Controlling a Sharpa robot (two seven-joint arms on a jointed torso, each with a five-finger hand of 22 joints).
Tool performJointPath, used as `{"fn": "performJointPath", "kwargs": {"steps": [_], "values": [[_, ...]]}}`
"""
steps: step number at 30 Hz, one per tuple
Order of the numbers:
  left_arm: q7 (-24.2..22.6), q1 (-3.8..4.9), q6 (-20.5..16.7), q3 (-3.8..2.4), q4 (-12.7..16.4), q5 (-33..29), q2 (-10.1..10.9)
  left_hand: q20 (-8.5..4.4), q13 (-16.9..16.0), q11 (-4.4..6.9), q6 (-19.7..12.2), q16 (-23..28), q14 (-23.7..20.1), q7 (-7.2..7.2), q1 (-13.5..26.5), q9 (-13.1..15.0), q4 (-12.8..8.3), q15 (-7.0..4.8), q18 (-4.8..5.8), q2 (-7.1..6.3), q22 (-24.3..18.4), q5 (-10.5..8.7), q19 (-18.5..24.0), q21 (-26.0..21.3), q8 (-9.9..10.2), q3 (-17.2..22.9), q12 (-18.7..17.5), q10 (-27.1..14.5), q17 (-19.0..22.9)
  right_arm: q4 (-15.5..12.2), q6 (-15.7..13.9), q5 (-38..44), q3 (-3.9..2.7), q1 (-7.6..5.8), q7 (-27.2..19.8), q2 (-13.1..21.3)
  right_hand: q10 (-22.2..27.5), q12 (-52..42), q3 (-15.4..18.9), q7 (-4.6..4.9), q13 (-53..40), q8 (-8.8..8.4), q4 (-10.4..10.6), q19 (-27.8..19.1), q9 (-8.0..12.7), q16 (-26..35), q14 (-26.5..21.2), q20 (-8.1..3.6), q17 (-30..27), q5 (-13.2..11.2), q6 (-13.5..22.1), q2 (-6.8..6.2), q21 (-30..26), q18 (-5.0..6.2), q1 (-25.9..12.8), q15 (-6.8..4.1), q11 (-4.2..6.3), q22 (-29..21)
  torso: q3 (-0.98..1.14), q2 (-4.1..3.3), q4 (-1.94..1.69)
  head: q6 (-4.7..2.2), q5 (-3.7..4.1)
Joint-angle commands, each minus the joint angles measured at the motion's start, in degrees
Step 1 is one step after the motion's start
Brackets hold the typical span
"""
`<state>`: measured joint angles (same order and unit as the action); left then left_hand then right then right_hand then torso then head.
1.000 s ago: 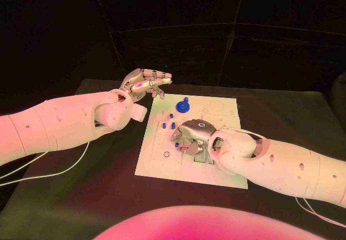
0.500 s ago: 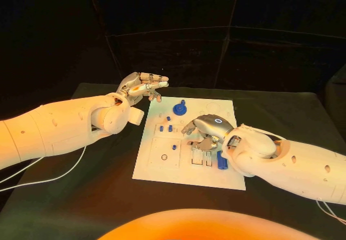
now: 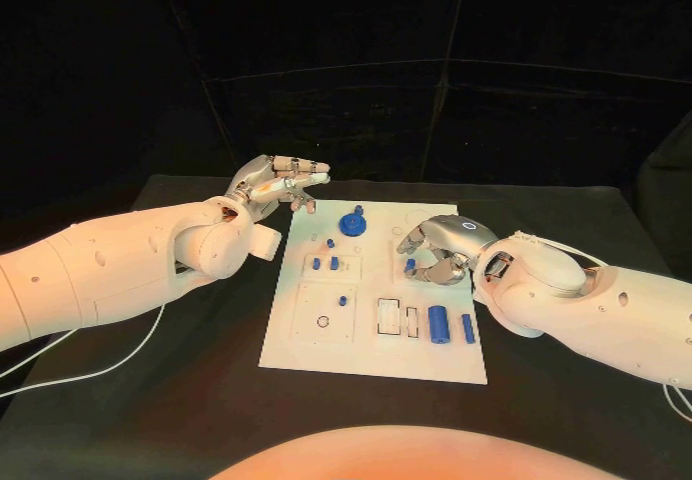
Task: Assemble the parts on the task board
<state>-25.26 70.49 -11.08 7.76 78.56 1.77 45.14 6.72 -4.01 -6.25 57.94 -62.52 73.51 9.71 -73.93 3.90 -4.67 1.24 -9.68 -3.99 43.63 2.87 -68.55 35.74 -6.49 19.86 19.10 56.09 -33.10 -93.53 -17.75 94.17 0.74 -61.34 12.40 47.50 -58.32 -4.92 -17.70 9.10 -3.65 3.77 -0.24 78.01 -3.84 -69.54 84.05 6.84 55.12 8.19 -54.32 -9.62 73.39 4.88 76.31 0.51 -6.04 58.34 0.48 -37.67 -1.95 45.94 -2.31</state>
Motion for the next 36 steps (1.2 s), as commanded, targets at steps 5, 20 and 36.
{"fn": "performJointPath", "kwargs": {"steps": [5,20,36], "values": [[-0.11,0.02,0.88,-0.03,-0.15,-0.16,-0.12,0.21,-0.01,0.08,-0.37,0.04,-0.41,-0.03,-0.24,-0.01,-0.23,-0.05,-0.8,0.47,-0.06,0.19,-0.22,-0.37,-0.27,-0.23,0.41,-0.42,0.04,0.93,4.42,-0.4,-0.07,-0.26,1.14,-0.57,0.0,-0.78,1.32,-0.29,-0.09,0.06,0.15,0.54,-0.05,-0.56,0.48,0.06,0.08,0.25,-0.84,0.95,-0.27,1.06,1.03,0.37,0.05,-0.03,-0.05,0.03,-0.06,0.3,-0.13],[-0.02,-0.02,0.91,-0.01,-0.26,-0.16,-0.11,0.21,-0.01,0.08,-0.37,0.04,-0.41,-0.03,-0.24,-0.01,-0.23,-0.05,-0.8,0.47,-0.06,0.19,-0.22,-0.37,-0.27,-0.23,0.41,-0.42,0.04,1.49,7.19,0.44,-0.06,-0.29,1.45,-1.29,-8.6,-4.12,-1.78,-0.73,-0.15,1.48,0.51,1.33,-0.49,-1.85,0.9,-0.9,1.31,-2.19,-6.62,4.21,0.51,0.86,3.32,-0.83,1.53,1.23,0.04,0.05,0.04,0.46,-0.04],[0.12,-0.13,0.98,0.0,-0.39,-0.16,-0.18,0.2,0.0,0.07,-0.33,-0.01,-0.42,-0.03,-0.46,0.0,-0.33,-0.06,-0.8,0.7,-0.11,0.19,-0.26,-0.43,-0.34,-0.19,0.56,-0.52,0.08,0.04,-2.3,1.36,-0.07,-0.27,-1.58,-0.67,-15.87,-4.63,-7.12,-2.34,-0.98,3.63,-1.46,2.9,-1.46,-3.89,1.35,-2.81,3.76,-5.31,-12.75,5.9,2.82,0.17,6.04,-2.7,3.7,5.02,0.02,0.1,-0.01,0.63,0.03]]}}
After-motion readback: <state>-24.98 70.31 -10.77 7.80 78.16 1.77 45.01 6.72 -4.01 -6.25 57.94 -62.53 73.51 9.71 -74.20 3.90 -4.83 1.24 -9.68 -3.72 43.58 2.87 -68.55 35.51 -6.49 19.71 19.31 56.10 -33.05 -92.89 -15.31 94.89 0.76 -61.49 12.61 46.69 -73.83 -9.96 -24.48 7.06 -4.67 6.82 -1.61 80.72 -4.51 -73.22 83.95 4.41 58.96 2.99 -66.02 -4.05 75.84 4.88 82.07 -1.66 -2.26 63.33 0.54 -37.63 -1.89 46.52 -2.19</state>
